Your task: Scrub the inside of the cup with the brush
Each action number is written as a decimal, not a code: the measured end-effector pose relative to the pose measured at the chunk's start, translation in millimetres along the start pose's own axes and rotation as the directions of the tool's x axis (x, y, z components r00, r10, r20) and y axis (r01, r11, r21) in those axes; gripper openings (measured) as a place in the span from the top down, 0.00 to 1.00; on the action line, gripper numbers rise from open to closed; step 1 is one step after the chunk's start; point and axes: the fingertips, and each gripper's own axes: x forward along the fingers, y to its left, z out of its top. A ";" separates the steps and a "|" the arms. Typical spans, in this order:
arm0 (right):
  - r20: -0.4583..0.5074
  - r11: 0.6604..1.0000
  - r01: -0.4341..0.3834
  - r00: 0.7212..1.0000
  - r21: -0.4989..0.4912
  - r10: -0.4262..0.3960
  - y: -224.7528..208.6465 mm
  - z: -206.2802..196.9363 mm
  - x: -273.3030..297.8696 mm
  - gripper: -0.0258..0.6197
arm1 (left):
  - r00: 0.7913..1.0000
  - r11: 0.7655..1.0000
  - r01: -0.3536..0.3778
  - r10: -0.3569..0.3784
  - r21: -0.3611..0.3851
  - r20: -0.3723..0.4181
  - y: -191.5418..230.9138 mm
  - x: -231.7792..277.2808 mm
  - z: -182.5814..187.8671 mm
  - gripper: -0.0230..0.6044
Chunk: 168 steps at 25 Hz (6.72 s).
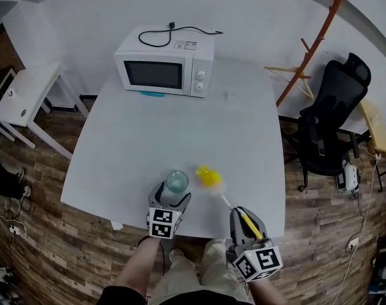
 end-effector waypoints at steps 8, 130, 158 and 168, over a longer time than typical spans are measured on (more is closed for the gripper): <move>-0.018 0.999 0.037 0.999 0.002 -0.037 -5.8 -3.6 -3.0 0.88 | 1.000 0.999 0.011 -0.010 0.037 -0.022 6.2 34.0 -4.9 0.33; -0.395 0.606 -0.630 0.777 -0.487 0.491 223.0 -26.2 -2.7 0.88 | 0.959 0.514 -0.184 0.280 0.838 0.039 48.4 -160.9 24.6 0.35; -0.319 0.658 -0.574 0.818 -0.487 0.478 217.1 -4.8 -8.7 0.88 | 0.963 0.496 -0.194 0.263 0.846 0.066 30.4 -153.9 38.4 0.35; -0.359 0.691 -0.588 0.807 -0.421 0.468 201.2 -21.2 -12.6 0.88 | 0.961 0.496 -0.196 0.270 0.846 0.065 33.4 -149.6 41.7 0.35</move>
